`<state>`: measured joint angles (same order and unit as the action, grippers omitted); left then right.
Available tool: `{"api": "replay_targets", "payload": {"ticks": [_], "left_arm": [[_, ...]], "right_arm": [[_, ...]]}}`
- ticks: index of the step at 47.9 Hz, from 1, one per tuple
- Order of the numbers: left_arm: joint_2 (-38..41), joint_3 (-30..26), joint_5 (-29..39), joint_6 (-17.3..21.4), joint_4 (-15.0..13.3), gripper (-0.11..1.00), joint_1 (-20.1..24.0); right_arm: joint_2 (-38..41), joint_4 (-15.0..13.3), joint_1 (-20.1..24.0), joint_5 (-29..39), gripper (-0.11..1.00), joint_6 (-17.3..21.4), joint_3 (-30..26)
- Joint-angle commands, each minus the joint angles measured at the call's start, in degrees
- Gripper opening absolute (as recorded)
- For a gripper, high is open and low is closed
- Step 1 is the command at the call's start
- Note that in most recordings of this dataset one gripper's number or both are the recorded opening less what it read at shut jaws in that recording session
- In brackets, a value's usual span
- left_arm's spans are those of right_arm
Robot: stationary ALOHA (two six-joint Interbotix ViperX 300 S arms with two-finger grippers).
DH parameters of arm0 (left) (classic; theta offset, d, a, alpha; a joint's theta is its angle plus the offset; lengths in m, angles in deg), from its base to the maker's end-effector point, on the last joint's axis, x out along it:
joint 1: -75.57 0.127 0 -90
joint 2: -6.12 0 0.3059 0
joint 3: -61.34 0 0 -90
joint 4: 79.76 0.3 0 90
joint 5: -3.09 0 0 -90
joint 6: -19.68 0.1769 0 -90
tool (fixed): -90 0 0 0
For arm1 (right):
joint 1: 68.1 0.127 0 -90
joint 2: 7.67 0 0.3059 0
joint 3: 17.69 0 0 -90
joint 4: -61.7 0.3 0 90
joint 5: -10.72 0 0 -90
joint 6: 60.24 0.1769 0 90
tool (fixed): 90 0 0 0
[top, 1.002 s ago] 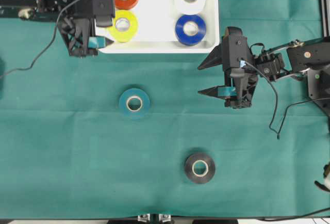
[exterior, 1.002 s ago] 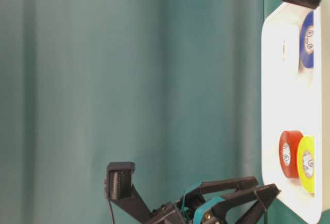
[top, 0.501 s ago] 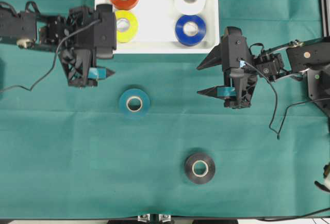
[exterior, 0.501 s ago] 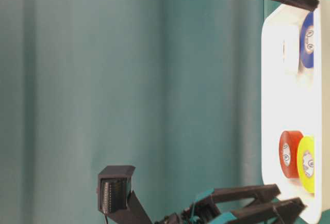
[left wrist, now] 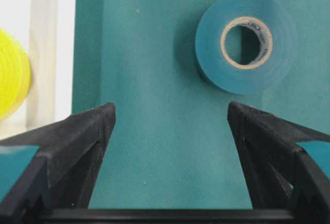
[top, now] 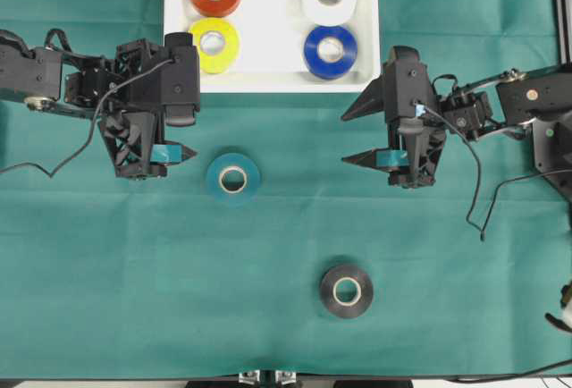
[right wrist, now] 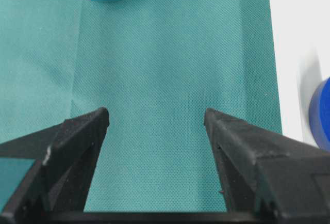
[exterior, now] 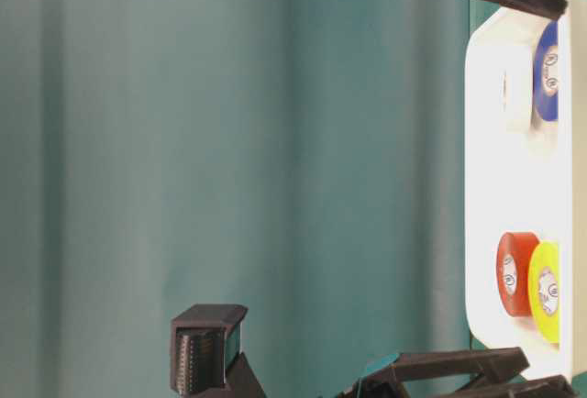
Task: Put the tape alternately from left to right into the white case.
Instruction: 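Move the right gripper down onto the black roll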
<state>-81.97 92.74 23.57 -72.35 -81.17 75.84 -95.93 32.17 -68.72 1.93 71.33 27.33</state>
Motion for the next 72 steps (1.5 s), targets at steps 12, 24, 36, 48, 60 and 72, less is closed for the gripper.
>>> {"api": "replay_targets", "payload": {"ticks": [12,24,36,48,60,72], "left_arm": [[-0.8,-0.5,-1.1,-0.2,-0.1,0.42,-0.2],[-0.4,-0.4,-2.2,-0.2,-0.1,0.42,-0.3],[-0.3,-0.3,-2.5,-0.3,-0.1,0.42,-0.5],[0.1,-0.3,-2.8,-0.3,-0.1,0.42,-0.6],[0.7,0.1,-2.8,-0.3,-0.2,0.42,-0.6],[0.7,1.1,-3.8,-0.3,-0.1,0.42,-0.7]], "right_arm": [[-1.8,-0.1,4.5,-0.4,0.79,0.2,-0.9],[-4.1,0.2,12.5,-0.4,0.79,0.4,-1.0],[-3.3,0.3,18.1,-0.4,0.79,5.4,-1.4],[1.7,0.2,21.2,2.0,0.79,10.3,-5.3],[8.0,0.3,24.4,10.2,0.79,11.5,-12.1],[13.4,0.3,27.5,13.6,0.79,17.8,-15.6]]}}
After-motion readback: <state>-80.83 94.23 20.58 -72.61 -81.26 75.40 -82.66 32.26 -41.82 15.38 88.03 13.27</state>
